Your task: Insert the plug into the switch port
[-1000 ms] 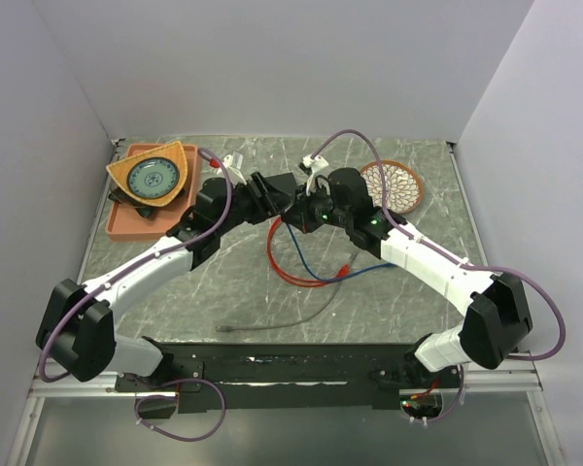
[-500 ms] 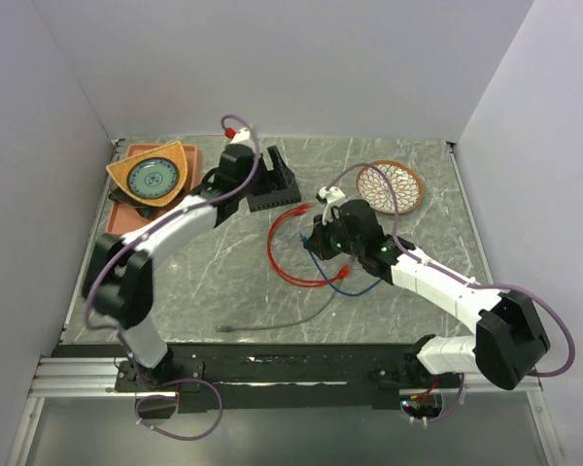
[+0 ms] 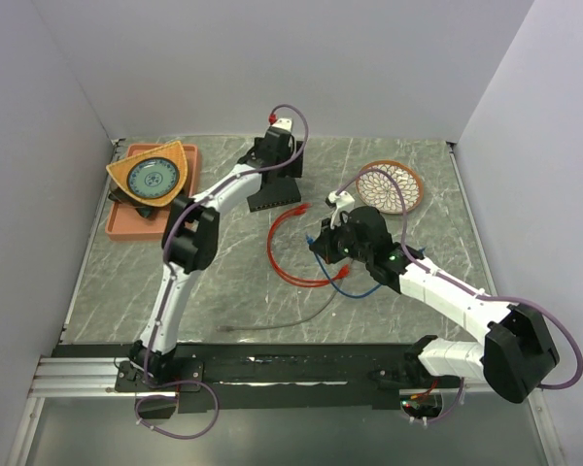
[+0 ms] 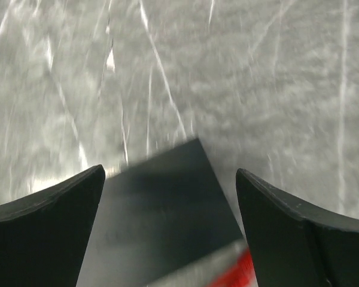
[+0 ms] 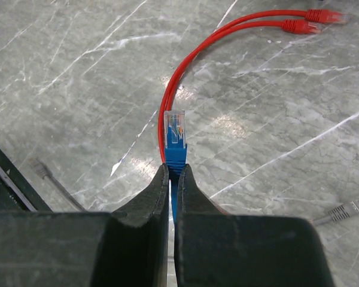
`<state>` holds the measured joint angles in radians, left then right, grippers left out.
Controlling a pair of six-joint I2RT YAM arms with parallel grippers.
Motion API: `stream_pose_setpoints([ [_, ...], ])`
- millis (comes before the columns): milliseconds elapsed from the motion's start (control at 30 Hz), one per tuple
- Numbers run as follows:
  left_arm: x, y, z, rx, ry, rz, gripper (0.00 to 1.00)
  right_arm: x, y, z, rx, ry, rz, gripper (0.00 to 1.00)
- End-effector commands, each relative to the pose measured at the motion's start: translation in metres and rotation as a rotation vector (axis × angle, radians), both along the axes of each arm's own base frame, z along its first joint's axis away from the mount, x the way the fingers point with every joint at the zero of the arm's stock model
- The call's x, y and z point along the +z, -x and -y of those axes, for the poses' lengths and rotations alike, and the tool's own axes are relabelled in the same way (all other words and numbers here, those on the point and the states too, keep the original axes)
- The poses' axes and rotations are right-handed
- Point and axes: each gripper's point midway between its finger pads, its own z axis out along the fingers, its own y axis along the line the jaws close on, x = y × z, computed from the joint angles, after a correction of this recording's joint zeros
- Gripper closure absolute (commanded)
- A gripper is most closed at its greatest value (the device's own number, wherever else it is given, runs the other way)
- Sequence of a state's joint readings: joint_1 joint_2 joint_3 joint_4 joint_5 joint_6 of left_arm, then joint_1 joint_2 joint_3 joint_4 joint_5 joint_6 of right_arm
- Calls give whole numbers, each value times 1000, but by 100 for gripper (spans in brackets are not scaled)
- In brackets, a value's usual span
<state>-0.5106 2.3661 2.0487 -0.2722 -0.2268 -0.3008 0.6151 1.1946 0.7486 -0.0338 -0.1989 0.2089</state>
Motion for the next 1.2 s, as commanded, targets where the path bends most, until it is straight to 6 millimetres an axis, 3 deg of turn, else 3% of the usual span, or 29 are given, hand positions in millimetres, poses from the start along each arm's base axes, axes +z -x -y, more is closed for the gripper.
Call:
stream_pose_setpoints([
  [0,1,-27,-3,-44,-94,50,4,9,-9,-1,-10,-34,55,100],
  [233,-28,-39,-4,-91,-51,-5,4,0,-8,0,-10,-27,39,100],
  [467,-53,-26,-12,-95,-60,-96,3,-5,-9,-1,-7,-18,35,100],
  [733,-85,9,-56,45,-73,-251,5,-7,-5,-3,22,-20,26,100],
  [867,-97,38,-86,131,-59,-351,9,-4,-1,-4,37,-29,24,100],
  [1000,-96,61,-107,208,-58,-375,10,-2,1,-6,50,-34,25,100],
  [1167,-94,97,-118,253,-13,-411,10,1,6,-9,75,-46,10,100],
])
